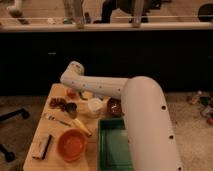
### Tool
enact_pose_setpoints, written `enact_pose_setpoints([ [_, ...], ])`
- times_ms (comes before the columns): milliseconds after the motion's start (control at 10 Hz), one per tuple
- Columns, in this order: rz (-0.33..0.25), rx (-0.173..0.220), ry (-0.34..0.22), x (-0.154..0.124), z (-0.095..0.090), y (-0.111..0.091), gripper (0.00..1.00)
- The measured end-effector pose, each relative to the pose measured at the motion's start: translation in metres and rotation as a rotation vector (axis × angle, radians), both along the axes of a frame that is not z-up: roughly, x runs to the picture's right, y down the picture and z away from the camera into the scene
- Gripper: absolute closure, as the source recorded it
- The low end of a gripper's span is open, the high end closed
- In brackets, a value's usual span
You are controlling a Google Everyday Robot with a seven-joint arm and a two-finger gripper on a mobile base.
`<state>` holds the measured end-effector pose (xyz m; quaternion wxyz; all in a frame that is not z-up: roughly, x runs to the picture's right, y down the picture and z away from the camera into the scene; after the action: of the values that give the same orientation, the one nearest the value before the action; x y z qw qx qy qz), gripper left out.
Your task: Place pepper in metal cup
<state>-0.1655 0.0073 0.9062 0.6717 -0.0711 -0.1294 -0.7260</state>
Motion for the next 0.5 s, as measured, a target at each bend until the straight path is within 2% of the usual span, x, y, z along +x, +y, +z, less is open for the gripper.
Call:
enact_pose_setpoints([
  [400, 0.015, 0.070, -0.033, -0.011, -0.022, 0.000, 0.90],
  [500, 0.017, 0.076, -0.038, -0.012, -0.025, 0.000, 0.90],
])
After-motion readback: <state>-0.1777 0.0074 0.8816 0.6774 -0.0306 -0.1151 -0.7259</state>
